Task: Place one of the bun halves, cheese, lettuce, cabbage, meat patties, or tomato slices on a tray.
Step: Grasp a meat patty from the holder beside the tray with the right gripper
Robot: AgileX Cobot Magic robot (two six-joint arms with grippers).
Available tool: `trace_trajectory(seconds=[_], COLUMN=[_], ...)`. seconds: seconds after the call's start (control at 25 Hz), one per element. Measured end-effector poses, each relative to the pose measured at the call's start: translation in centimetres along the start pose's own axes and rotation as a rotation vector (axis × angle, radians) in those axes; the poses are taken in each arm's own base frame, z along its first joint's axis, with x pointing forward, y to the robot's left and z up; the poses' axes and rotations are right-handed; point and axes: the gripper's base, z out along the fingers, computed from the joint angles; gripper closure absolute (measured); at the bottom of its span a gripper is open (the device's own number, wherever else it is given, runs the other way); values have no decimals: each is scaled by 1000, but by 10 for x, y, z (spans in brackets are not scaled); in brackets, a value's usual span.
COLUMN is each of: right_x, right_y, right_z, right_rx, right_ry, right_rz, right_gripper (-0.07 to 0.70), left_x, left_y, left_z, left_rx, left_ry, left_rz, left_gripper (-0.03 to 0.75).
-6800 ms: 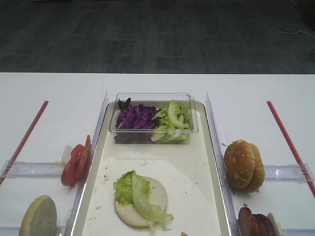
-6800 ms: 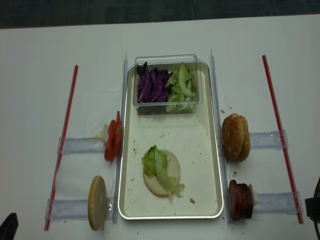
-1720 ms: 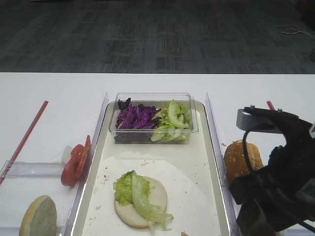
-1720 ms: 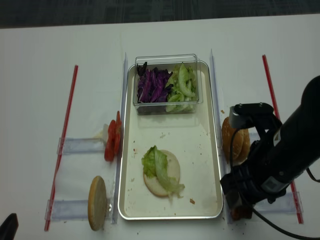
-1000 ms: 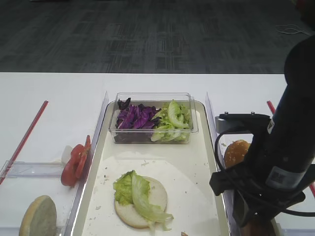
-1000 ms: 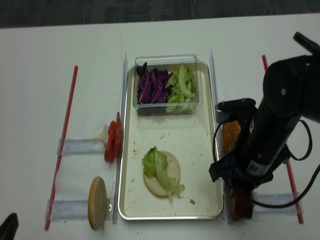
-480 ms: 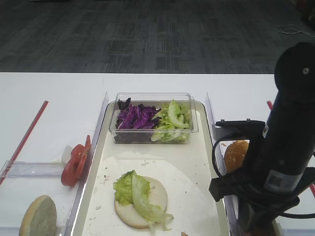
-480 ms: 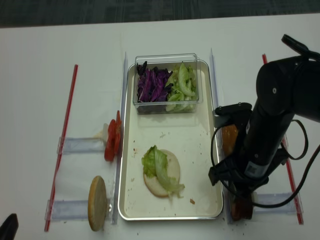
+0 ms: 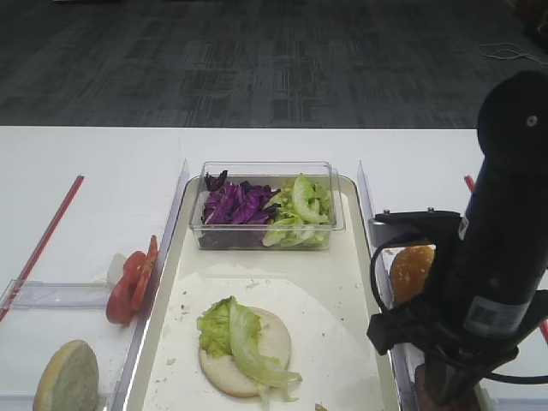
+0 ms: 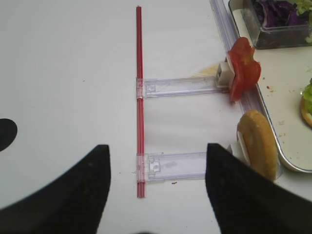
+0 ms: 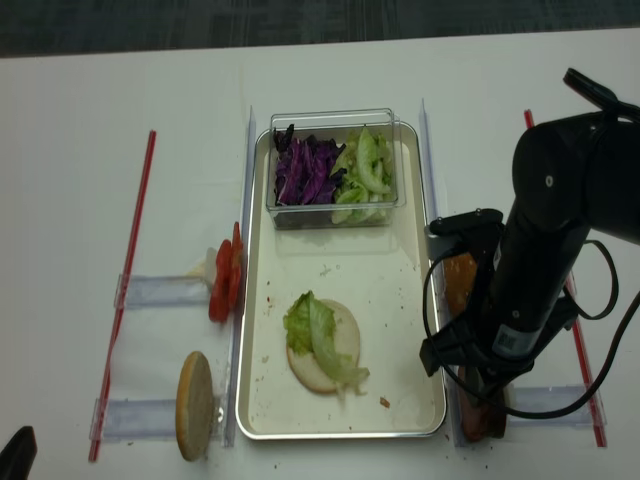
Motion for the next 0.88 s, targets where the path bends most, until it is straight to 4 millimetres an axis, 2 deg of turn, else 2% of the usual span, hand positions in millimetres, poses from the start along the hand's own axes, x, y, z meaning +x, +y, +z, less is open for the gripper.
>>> trace_trajectory(seconds=[0.68,0.88], right_x=[1,7], right_y=[6,8], right_z=[-13,-24], right_rx=[-15,-25], right_ry=[45,-2], right_rz=[-7,-22], right_gripper=[560,560], left_x=[0,0], left_y=[0,0], left_z=[0,0], left_rx=[0,0], left_ry=[0,0], left_rz=[0,0], left_gripper=[285,285])
